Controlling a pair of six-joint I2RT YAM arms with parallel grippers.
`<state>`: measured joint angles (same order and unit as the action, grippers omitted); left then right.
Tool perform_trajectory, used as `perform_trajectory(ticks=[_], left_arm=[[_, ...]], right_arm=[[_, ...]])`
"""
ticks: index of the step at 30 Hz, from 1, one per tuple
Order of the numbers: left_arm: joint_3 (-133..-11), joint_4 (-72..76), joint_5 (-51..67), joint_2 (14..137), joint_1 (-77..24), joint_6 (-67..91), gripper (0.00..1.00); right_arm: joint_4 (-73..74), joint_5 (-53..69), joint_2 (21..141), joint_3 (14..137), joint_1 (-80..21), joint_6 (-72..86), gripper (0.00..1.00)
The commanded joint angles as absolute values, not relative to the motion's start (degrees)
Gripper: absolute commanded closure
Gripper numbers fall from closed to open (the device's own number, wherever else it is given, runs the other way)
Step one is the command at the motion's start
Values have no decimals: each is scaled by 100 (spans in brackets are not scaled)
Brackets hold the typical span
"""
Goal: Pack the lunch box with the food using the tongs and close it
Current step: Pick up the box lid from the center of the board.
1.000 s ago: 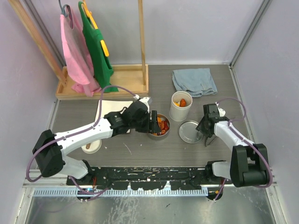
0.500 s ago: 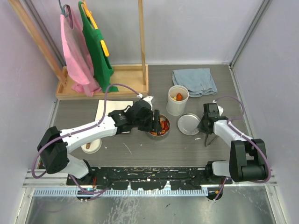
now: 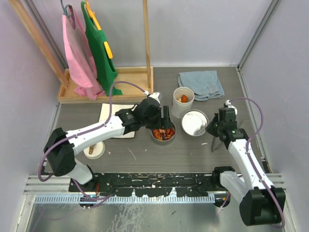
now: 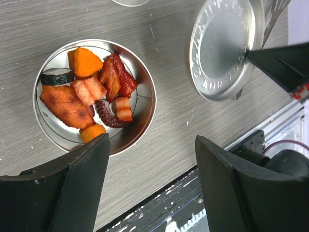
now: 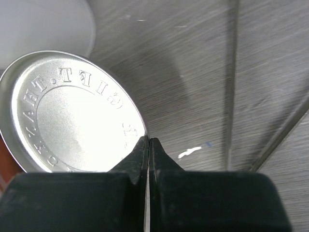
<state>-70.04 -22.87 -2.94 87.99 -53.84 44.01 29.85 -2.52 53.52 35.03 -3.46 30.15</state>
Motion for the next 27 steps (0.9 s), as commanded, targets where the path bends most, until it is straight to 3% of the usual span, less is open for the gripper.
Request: perform_trajectory(ticks=[1,17,21,27], left_arm=[[-7141,-1604,-104,8786,-5152,4829,27],[-7082,-106,1777,9300,-4648,5557,29],[-7185,-171,2010,9430,-4651,5474,39],[-7454,-820,2072,9406,-4652,4914,65]], right_arm=[[3273,596,4819,3928,-324,3003,100],[3003,2299,4823,4335,-343,2492,100],[2893,2422,4827,4349,-369,2367,100],[2911,2479,4970,4423,-387,2203,99]])
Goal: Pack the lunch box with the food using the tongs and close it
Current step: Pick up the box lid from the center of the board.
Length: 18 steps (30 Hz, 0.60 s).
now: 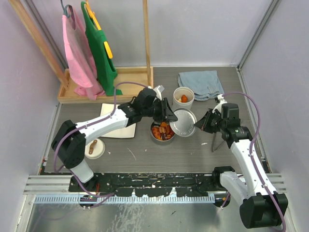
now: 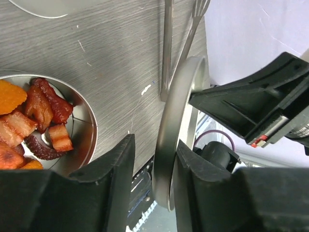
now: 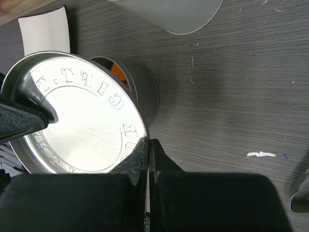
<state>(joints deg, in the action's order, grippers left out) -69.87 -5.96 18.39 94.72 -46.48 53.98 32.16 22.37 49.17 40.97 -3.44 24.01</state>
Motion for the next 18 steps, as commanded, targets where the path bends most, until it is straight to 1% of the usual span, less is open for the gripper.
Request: perform_trajectory(ticks=[1,8,13,15,18], left_arm=[[-7503,-978,2043,9392,-4653,4799,68],[-7628,-1267,2142,9350,-4653,4421,87],[-7784,-1596,2126,9378,-4656,4177,96],[-7839,-1725,2091,9344,-4654,4030,99],[-7924,-1944,1779,9253,-4679,3729,100]], right_arm=[[2908,2466,4984,4440,-391,2194,98],[2909,2511,5068,4541,-447,2068,97],[2939,2542,5072,4571,-479,2022,94],[2915,2615,5071,4563,-483,2021,91],[2826,2768,5103,4516,-483,2096,81]])
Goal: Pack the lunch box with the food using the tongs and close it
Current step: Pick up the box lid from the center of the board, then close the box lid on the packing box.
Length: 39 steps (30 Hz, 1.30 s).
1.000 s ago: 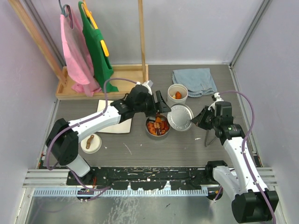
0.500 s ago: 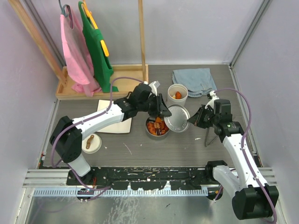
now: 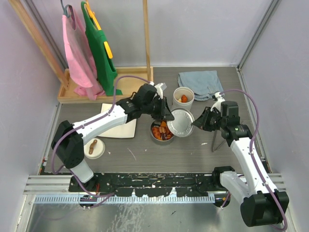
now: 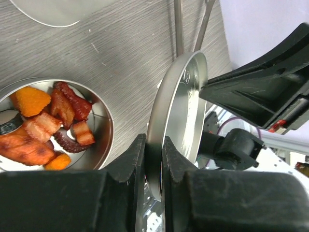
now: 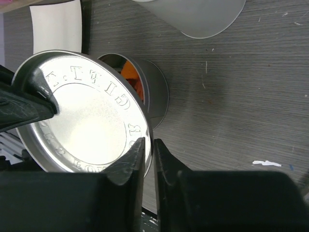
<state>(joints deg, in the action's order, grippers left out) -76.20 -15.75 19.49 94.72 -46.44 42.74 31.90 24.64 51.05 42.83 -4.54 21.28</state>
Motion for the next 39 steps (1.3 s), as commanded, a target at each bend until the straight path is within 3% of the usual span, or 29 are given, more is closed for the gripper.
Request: perform_trajectory(ticks=[1,6,17,24,32,39], left_arm=[[-7924,-2029,1622,9194,-4712,3553,100],[-7866,-2535,328,8780,-4947,2667,100],[-6884,-1974,-3261,7348,-5753,736,100],[-5988,-181,-5026,7388,-6885,-1299,100],[-5564,2346,-5920,8126,-7550,-3673,100],[-5364,3380,-5889,8410,-7829,-4773,100]], right_arm=[[2814,2808,5124,4503,-483,2126,76],[2789,2805,5192,4500,-483,2250,60],[1963,3830,5351,4428,-483,3473,52],[693,4559,5458,4253,-539,5399,42],[900,4196,5883,4725,-1156,6137,35],[826,3955,6327,4859,-1662,6451,33]])
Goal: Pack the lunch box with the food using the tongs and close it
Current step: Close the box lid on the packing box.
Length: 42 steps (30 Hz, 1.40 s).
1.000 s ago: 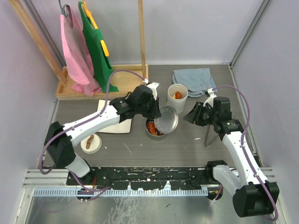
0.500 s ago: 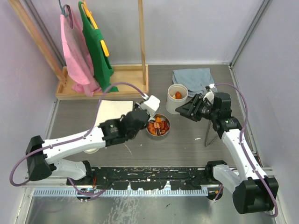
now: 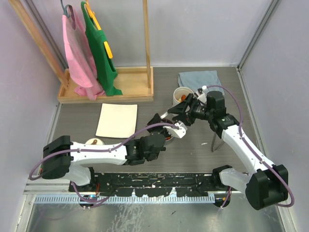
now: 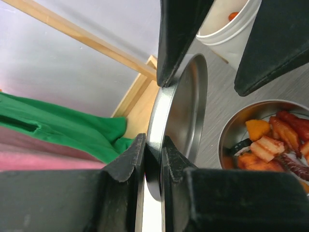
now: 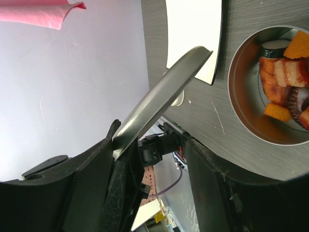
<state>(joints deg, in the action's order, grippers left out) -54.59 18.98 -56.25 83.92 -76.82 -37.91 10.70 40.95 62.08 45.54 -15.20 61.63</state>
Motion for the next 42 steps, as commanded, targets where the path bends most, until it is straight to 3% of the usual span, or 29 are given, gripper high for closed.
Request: perform_trajectory(ticks=[1,7,12,21,26,32,42], left_arm=[[-5321,3516,-5881,8431,-7857,-4921,100],[-5147,4013,-5809,8618,-7960,-5573,100],[-5073,4391,-5710,8835,-8095,-5975,100],[-4965,5469,-5840,9271,-8178,-6981,96],[-4941,5520,-5843,9346,-8224,-7005,87],[-4934,5283,-6020,9382,-8319,-6719,78],[-5137,3248,-6048,9070,-8390,-4783,59]], right_arm=[[813,3978,6369,4860,-1669,6478,33],[627,4138,6506,4767,-1677,6579,39],[535,4290,6592,4720,-1674,6692,38],[414,4233,6423,4520,-1678,6803,68],[417,4038,6264,4386,-1672,6638,78],[242,3941,6227,4210,-1675,6500,83],[-46,3757,6249,3817,-1674,6242,85]])
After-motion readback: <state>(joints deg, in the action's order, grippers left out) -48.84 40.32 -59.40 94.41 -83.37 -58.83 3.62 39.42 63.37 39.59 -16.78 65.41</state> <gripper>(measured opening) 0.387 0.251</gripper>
